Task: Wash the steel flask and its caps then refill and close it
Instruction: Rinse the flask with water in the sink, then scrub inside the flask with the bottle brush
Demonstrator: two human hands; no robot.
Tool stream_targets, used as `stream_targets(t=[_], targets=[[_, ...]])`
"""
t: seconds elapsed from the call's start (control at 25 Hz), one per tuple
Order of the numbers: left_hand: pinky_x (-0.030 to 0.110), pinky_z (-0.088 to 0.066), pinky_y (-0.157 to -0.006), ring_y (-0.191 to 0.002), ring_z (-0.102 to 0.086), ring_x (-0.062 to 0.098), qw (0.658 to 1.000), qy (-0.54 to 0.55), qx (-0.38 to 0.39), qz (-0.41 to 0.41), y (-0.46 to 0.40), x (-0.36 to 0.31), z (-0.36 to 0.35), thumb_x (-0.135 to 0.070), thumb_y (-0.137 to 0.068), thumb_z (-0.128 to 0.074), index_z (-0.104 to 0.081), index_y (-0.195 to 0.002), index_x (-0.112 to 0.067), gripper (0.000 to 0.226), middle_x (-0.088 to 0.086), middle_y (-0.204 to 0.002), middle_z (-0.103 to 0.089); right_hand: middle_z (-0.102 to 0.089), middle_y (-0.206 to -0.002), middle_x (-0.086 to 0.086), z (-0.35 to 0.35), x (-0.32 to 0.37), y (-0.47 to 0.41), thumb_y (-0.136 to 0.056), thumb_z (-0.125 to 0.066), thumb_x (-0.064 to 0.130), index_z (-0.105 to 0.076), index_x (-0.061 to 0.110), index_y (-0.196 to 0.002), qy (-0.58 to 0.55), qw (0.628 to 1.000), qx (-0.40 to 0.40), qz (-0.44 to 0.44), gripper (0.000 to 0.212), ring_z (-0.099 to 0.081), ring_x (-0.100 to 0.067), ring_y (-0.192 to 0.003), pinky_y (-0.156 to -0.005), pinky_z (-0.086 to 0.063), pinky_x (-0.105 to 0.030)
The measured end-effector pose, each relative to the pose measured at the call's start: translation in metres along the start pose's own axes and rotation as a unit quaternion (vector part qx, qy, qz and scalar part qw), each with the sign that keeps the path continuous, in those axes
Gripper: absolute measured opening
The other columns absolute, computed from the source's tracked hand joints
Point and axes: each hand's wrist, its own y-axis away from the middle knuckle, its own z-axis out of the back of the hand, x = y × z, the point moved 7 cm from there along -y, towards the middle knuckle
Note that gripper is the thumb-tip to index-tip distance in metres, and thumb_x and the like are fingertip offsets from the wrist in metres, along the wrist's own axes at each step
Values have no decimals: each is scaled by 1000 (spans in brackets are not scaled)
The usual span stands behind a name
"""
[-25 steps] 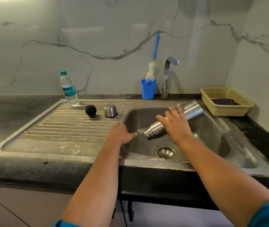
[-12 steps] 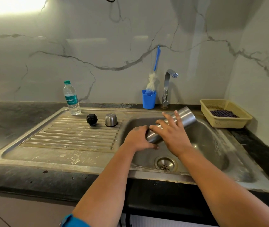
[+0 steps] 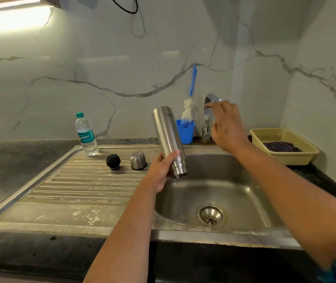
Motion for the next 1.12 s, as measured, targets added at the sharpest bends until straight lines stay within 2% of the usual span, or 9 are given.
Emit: stream_targets(t=[0.12,0.28,0.36,0.48,0.56,0.68,0.8,0.96,1.12], targets=[[35,-59,-71,-86,-70,21,986,166,7,15,-22,-5,10,-38,-74,-75,-47,-131,-9,70,13,-107,-67,-45,-132,-9,-52,-5,-50,-86,-53,-7,-54,13,-125,-22,989,141,-37,44,-46,-24,-119,-97,-41,-31],[33,-59,-66,-81,-70,19,992,122,-23,27,-45,5,33,-36,-85,-68,-52,-127,-8,53,9,-97,-70,-52,-125,-16,-105,1,-117,-94,-48,0,-56,1,-120,140,971,182,70,28,-53,-30,-112,-92,-45,-38],[36,-59,-72,-85,-70,20,993,109,-37,30,-52,13,36,-38,-85,-69,-52,-130,-8,56,9,-100,-70,-55,-125,-13,-125,0,-150,-95,-49,7,-57,3,-122,285,930,177,148,29,-50,-29,-116,-94,-45,-39],[45,-58,-87,-93,-71,24,991,117,-58,29,-62,26,42,-40,-79,-75,-47,-137,-7,72,13,-109,-69,-55,-130,0,-155,-17,-189,-92,-58,17,-57,15,-128,478,832,188,210,36,-42,-21,-125,-100,-39,-35],[50,-56,-92,-97,-70,26,989,134,-58,10,-65,28,45,-40,-73,-77,-45,-139,-8,80,15,-112,-68,-53,-134,3,-174,-28,-203,-92,-60,21,-54,19,-129,516,800,217,214,38,-39,-20,-128,-100,-37,-34],[45,-57,-86,-96,-71,24,987,150,-60,-19,-65,22,46,-40,-71,-76,-43,-140,-10,82,14,-112,-67,-52,-133,2,-190,-31,-214,-94,-56,19,-53,19,-130,556,772,192,239,36,-36,-21,-128,-101,-34,-38],[43,-57,-82,-94,-72,24,987,147,-57,-25,-65,26,43,-40,-71,-75,-47,-137,-10,78,14,-110,-69,-50,-131,-1,-201,-28,-224,-96,-50,16,-52,17,-130,573,763,140,265,34,-37,-24,-124,-105,-33,-44],[38,-58,-73,-91,-73,24,989,125,-67,-37,-64,25,41,-38,-66,-77,-54,-129,-13,71,13,-107,-71,-51,-123,0,-225,-38,-227,-94,-53,18,-57,16,-128,609,739,157,240,34,-38,-22,-117,-100,-36,-39],[39,-58,-75,-92,-72,23,990,121,-68,-36,-65,26,42,-38,-66,-77,-55,-129,-13,72,11,-106,-71,-62,-108,1,-220,-37,-219,-90,-57,11,-67,15,-110,577,767,147,241,23,-46,-22,-109,-93,-40,-35]])
